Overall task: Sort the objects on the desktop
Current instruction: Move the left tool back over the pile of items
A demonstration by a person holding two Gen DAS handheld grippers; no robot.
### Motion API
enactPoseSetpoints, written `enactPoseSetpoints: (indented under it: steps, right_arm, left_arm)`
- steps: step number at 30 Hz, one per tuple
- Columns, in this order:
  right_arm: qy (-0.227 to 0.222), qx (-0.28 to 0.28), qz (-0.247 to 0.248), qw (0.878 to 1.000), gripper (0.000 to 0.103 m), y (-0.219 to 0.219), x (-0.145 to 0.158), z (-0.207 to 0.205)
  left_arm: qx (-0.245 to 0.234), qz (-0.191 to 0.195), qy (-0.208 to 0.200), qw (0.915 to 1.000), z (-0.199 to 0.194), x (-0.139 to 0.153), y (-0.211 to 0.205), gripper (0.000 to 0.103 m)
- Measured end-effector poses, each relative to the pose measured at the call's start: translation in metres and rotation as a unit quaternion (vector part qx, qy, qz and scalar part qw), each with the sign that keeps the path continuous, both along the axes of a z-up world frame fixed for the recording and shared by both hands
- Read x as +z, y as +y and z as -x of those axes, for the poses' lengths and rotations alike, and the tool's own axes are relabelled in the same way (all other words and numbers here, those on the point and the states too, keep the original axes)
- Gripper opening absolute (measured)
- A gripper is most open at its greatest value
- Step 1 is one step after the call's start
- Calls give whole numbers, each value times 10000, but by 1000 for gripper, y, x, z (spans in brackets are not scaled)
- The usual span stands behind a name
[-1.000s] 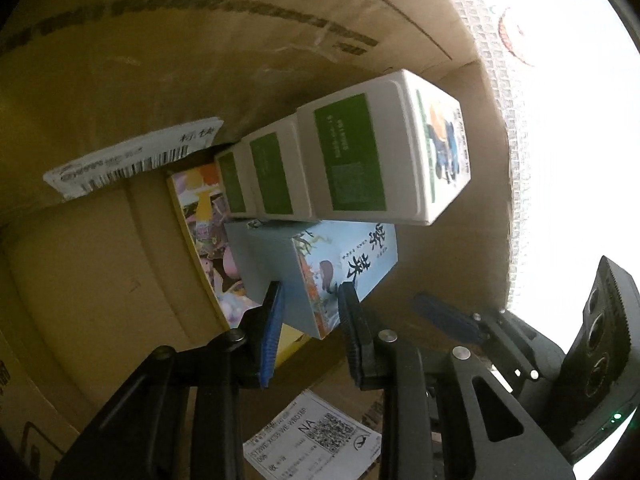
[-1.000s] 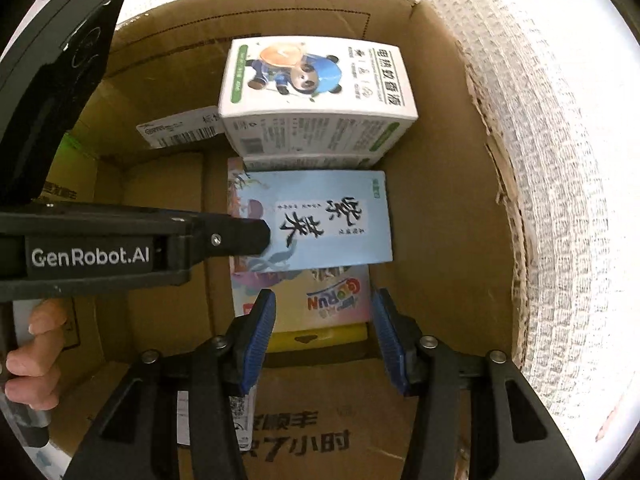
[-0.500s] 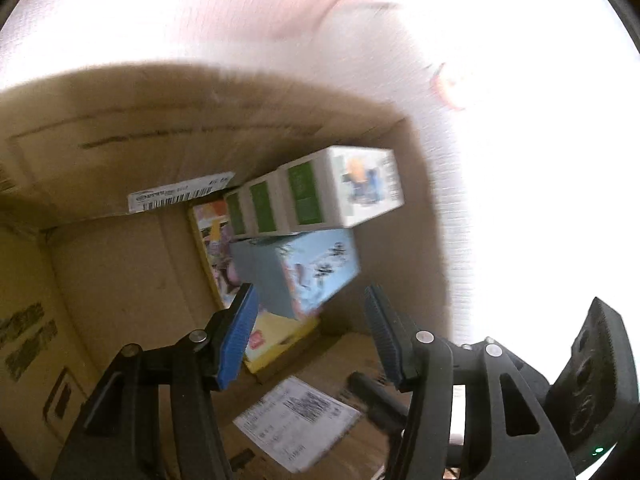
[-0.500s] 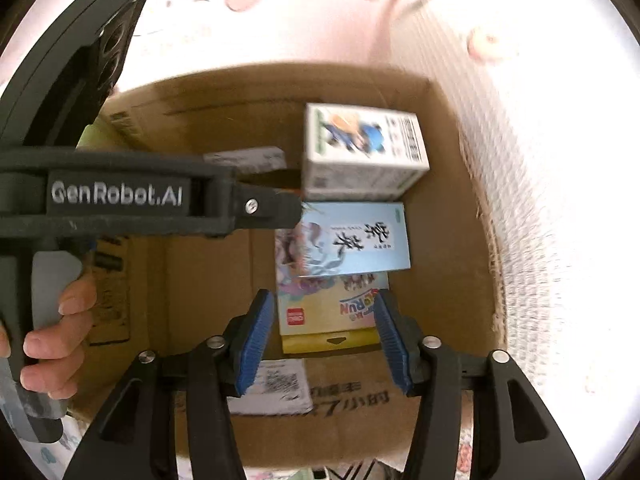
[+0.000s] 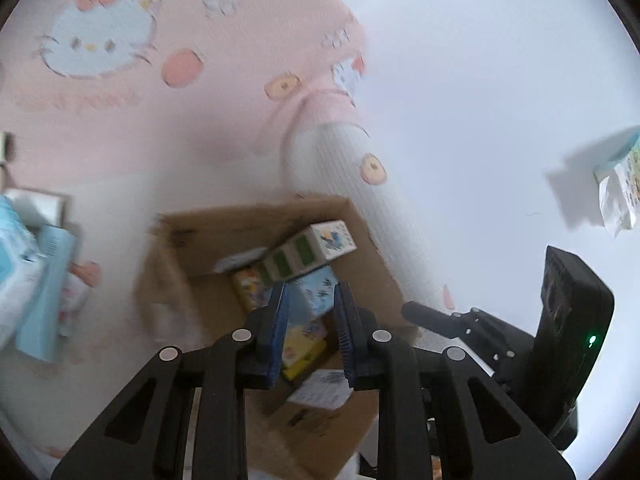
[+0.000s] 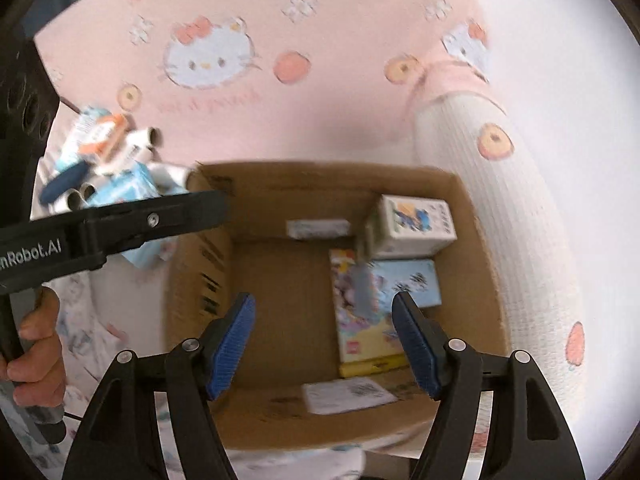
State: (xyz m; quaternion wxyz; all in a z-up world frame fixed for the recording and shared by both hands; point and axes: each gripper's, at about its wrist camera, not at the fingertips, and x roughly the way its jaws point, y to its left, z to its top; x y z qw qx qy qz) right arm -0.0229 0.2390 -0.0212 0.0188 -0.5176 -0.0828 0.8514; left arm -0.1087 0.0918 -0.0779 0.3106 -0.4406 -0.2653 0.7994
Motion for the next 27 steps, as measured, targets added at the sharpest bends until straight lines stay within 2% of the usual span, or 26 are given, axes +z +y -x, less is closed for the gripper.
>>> enactPoseSetpoints:
  steps: [1,3,7,12,15,18,21,24,26,27]
  right_arm:
    - [45,42,21,10000,69,-1,-7,3]
    - [148,86,57,9998,69,-16,-3,1]
    - [194,98,149,9997,70,-41,-11,6]
    - [232,275,97,9993,70,-78,-24,13]
    - [412,490,-65,9979,70,-104,-29,15]
    - [610,655,16,9960,70,-124,-31,18]
    - [602,857,120,9944,70,-147,-39,20]
    - [748,1111,153,9909,70,-163,-48,21]
    - [854,1110,86,9901,70,-173,-56,23]
    - [905,1143,118,9892,70,-178,-61,25]
  left_arm:
    - [34,67,66,9999,-2,0,-11,24]
    - [94,254,155,9995,-4,5,-27,24]
    - [540,914,522,9930,-11,14,-72,24]
    - [900,1197,576,9871,-16,1,-119,24]
    - [1143,1239,421,9848,-20,-16,-148,24]
    - [1434,1344,217,9803,-22,-33,-174,24]
    - [1679,1218,48,9782,-23,-45,-200,25]
    - [2169,1443,-124,9654,-23,-55,-224,32]
    - [2310,1376,-296,9627,-23,-63,-237,38]
    - [2361,1224,-402,9631,-23,-69,-247,39]
